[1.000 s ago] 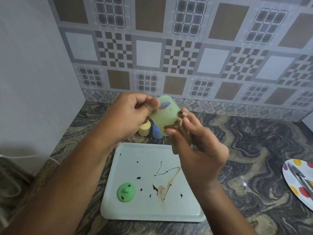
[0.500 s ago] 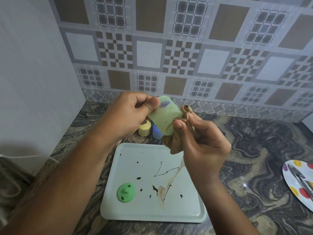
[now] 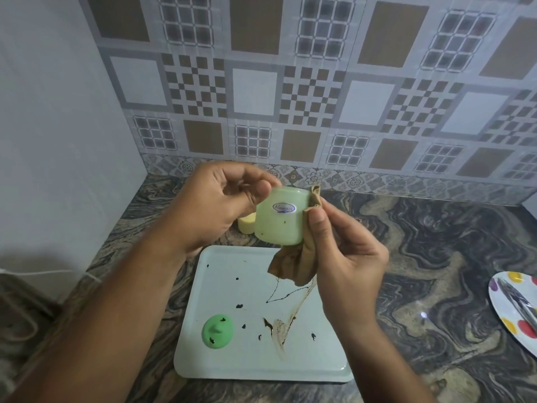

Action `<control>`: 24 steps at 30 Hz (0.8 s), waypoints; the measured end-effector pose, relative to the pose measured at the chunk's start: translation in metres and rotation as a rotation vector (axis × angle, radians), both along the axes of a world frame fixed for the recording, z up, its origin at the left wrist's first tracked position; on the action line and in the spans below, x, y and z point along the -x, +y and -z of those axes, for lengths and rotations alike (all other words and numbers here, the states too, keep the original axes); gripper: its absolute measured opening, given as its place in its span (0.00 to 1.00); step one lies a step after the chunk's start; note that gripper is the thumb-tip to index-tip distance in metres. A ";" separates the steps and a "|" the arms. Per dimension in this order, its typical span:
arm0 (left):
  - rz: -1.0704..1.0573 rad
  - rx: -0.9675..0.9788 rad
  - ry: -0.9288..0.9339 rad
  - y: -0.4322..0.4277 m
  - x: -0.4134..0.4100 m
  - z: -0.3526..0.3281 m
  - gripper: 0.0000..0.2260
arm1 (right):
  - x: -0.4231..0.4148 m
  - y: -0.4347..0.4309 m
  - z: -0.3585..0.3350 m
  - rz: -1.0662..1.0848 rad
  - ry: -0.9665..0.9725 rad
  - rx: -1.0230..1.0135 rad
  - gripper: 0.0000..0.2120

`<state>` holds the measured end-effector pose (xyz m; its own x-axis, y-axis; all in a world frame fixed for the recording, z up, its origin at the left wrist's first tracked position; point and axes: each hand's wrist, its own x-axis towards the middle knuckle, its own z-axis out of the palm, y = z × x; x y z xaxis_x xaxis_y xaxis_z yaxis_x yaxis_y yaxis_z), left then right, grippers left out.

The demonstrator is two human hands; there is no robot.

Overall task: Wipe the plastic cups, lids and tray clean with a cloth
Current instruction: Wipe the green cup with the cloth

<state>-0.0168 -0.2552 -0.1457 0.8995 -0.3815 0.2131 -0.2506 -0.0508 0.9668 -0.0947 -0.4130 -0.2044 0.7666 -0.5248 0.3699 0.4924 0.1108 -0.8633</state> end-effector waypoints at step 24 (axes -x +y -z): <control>0.044 0.039 0.145 -0.002 -0.005 0.007 0.10 | -0.004 -0.013 0.027 0.166 -0.161 0.816 0.39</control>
<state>-0.0123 -0.2571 -0.1532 0.9045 -0.4151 0.0981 -0.1098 -0.0044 0.9939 -0.0911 -0.4259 -0.2316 0.6086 -0.1473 0.7797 0.5708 -0.6013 -0.5591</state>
